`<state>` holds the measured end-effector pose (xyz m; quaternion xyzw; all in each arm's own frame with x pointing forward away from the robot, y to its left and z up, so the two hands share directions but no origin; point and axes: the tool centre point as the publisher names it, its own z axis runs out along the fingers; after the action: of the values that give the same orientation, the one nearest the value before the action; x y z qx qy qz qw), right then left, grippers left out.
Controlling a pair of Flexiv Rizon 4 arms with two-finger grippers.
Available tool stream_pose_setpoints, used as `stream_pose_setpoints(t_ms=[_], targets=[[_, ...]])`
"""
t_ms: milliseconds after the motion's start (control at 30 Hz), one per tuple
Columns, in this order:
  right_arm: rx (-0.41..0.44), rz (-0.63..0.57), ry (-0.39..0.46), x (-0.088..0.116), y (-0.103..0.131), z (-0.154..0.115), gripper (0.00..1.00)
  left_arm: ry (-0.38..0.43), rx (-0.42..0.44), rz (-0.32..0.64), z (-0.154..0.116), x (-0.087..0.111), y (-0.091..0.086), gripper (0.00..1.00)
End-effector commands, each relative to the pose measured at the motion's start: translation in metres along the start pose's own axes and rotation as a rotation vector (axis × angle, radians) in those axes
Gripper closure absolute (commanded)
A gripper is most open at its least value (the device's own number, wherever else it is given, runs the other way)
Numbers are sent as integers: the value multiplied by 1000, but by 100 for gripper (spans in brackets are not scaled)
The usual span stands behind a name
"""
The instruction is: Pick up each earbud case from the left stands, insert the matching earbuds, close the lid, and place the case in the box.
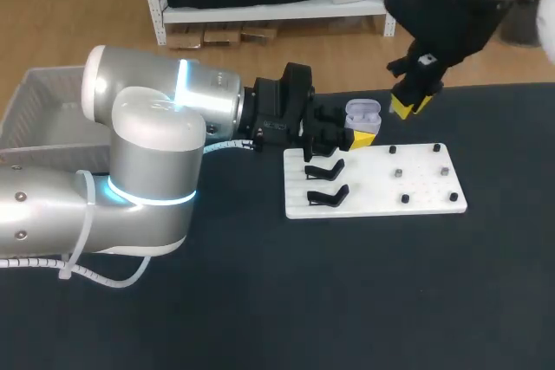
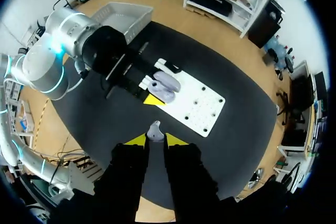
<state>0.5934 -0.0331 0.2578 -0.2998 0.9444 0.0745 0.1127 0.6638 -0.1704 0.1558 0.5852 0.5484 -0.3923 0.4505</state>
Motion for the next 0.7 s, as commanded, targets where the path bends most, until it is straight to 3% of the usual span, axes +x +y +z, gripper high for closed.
stream_pose_setpoints(t_ms=[33,400,700], targets=[[-2,-16,16,-18,10,7,100,-9,-8,4,0,2,-2,100],[0,-49,-56,-39,16,33,100,-9,-8,4,0,2,-2,100],[7,-81,-38,-40,15,42,100,-9,-8,4,0,2,-2,100]])
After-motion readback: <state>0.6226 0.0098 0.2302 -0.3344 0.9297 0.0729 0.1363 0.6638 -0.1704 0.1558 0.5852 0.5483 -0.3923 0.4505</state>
